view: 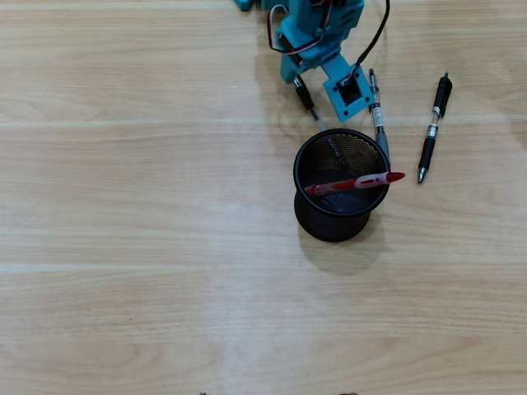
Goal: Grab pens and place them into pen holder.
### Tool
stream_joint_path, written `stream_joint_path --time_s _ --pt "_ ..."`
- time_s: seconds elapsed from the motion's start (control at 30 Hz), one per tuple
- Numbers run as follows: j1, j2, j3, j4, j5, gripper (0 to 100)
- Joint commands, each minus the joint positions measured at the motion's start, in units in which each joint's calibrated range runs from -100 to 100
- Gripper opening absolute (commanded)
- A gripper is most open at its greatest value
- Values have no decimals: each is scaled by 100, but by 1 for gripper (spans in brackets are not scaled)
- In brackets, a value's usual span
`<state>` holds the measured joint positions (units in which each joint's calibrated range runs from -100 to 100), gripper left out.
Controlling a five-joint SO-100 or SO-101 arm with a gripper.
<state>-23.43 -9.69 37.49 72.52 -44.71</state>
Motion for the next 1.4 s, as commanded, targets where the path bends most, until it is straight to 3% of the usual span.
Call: stream_joint_path --time_s 0.0,0.77,0.9,1.2,1.37 --pt "-77 -172 275 -750 -30 18" --pt "20 -164 2022 -3492 59 16" --pt "157 -164 2158 -3466 -150 2" --pt "206 -265 2149 -3337 -250 2" --pt "440 -645 1660 -1765 -250 2"
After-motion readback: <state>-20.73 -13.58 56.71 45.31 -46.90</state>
